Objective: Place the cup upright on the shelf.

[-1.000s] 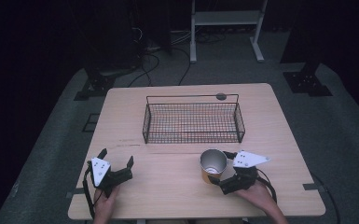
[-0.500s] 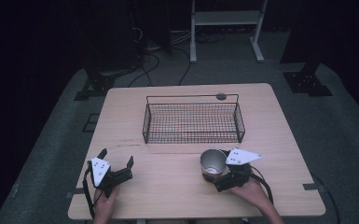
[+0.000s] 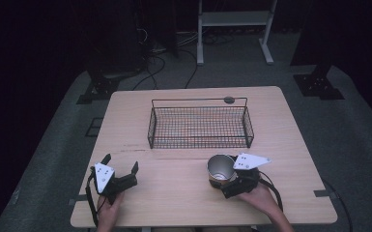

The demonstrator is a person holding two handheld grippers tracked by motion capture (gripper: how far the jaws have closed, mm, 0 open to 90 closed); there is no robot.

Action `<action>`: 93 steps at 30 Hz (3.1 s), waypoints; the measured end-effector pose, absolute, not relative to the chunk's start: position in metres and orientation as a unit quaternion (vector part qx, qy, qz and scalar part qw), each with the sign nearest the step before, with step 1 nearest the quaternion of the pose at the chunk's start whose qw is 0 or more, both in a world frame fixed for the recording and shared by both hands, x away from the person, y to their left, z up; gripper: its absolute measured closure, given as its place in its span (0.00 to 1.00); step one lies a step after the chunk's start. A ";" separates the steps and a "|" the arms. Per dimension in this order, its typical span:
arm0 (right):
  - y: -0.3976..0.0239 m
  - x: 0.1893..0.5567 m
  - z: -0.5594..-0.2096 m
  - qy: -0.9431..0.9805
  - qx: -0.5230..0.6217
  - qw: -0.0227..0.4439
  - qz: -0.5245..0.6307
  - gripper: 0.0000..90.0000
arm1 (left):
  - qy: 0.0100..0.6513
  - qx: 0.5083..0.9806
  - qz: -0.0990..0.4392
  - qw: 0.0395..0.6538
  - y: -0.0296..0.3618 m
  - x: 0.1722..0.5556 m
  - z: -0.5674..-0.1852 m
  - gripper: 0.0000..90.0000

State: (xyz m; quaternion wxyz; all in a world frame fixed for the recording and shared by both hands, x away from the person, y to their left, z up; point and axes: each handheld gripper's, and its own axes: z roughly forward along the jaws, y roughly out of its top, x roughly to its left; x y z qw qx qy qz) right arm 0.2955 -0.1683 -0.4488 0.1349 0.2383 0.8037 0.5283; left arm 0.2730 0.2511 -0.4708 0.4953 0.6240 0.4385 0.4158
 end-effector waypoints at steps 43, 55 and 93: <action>-0.172 0.304 -0.433 0.806 0.235 0.127 0.529 0.13 | 0.439 0.624 0.415 0.496 0.252 0.273 -0.471 0.00; -0.172 0.311 -0.421 0.801 0.233 0.131 0.535 0.13 | 0.438 0.624 0.415 0.497 0.252 0.273 -0.471 0.00; -0.170 0.349 -0.381 0.798 0.232 0.131 0.540 0.13 | 0.440 0.624 0.413 0.496 0.252 0.273 -0.471 0.00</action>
